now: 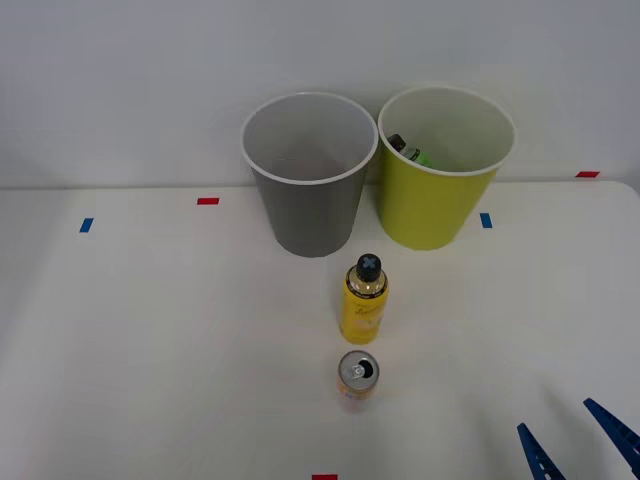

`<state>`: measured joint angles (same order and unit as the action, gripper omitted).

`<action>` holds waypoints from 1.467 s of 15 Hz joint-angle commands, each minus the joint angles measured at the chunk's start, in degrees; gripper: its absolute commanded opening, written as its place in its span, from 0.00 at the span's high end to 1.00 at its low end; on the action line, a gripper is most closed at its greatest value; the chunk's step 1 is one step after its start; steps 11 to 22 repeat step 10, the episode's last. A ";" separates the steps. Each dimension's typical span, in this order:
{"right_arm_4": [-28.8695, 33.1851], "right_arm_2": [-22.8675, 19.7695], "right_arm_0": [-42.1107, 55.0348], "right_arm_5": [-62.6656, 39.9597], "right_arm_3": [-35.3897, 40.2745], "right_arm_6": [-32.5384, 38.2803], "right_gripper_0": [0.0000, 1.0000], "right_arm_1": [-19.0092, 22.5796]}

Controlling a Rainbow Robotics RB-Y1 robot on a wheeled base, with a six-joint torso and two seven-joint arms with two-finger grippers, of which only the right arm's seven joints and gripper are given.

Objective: Put cans in the gray bin, plastic bottles in the light green bin

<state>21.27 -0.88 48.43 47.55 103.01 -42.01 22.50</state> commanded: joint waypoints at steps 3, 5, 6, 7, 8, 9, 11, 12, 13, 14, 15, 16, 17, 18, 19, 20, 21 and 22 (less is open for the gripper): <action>0.00 0.00 0.00 0.00 0.00 0.00 0.00 0.00; 0.00 0.00 0.00 0.00 0.00 0.00 0.00 0.00; 0.00 0.00 0.00 0.00 0.00 0.00 0.00 0.00; 0.00 0.00 0.00 0.00 0.00 0.00 0.00 0.00; 0.00 0.00 0.00 0.00 0.00 0.00 0.00 0.00; 0.00 0.00 0.00 0.00 0.00 0.00 0.00 0.00; 0.00 0.00 0.00 0.00 0.00 0.00 0.00 0.00; 0.00 0.00 0.00 0.00 0.00 0.00 0.00 0.00; 0.00 0.00 0.00 0.00 0.00 0.00 0.00 0.00; 0.00 0.00 0.00 0.00 0.00 0.00 0.00 0.00; 0.00 0.00 0.00 0.00 0.00 0.00 0.00 0.00; 0.00 0.00 0.00 0.00 0.00 0.00 0.00 0.00; 0.00 0.00 0.00 0.00 0.00 0.00 0.00 0.00; 0.00 0.00 0.00 0.00 0.00 0.00 0.00 0.00; 0.00 0.00 0.00 0.00 0.00 0.00 0.00 0.00; 0.00 0.00 0.00 0.00 0.00 0.00 0.00 0.00; 0.00 0.00 0.00 0.00 0.00 0.00 0.00 0.00; 0.00 0.00 0.00 0.00 0.00 0.00 0.00 0.00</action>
